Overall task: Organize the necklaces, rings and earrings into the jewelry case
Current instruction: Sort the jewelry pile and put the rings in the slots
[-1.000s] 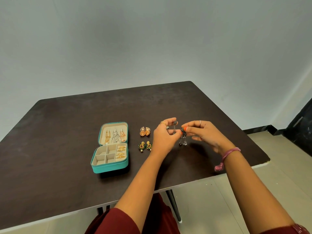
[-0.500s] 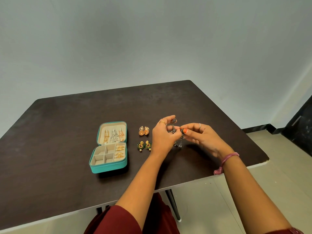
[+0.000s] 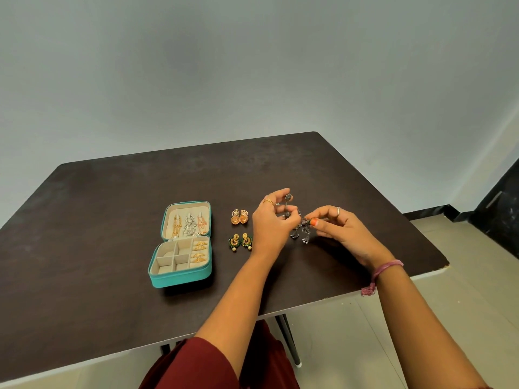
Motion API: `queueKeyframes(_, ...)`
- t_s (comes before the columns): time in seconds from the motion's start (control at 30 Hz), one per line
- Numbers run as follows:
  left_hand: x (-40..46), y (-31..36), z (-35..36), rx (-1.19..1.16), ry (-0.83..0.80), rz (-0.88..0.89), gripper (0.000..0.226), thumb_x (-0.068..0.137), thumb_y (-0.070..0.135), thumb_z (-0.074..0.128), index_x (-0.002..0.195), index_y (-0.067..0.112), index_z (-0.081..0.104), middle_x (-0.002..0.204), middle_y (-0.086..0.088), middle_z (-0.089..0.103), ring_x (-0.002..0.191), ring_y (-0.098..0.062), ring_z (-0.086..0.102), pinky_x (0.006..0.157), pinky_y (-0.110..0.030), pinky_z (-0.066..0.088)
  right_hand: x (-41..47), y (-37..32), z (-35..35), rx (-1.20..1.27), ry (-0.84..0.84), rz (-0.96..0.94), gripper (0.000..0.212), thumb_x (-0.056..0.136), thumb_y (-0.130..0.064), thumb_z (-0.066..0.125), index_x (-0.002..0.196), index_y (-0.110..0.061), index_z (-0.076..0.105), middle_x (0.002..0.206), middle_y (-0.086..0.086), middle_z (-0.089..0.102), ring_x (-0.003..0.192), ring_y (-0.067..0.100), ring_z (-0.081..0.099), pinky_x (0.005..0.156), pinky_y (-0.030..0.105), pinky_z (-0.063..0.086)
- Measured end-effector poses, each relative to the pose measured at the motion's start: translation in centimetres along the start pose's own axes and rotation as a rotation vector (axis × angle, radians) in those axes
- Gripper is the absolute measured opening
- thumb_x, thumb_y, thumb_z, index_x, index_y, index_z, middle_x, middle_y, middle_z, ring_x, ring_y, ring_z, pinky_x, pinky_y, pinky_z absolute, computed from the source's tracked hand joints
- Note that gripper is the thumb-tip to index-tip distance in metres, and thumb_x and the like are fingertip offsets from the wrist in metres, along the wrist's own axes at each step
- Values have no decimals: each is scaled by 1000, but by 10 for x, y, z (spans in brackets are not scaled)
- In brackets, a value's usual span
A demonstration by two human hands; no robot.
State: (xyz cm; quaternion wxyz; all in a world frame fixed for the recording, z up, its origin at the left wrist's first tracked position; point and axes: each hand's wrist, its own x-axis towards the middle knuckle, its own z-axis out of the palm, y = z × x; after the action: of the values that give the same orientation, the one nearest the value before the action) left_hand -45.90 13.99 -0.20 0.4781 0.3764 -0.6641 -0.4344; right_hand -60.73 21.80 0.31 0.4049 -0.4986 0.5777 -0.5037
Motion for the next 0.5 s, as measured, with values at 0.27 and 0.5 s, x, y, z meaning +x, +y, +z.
queueKeyframes(0.27,-1,-3,5,-5,-21,-44,42,79,4,66,119,15,59,102,4,67,86,-4,67,82,-25,55,-1,11,-4,263,26,19,16,87,-21,61,99,-11,62,109,12,70,111,26,62,96,34,50)
queueKeyframes(0.5,-3,-10,7,35,-45,-88,43,80,2,64,122,13,59,99,7,65,81,1,65,83,-22,54,-3,8,1,434,141,-41,45,60,-47,80,93,-21,64,98,3,73,99,13,67,82,24,54)
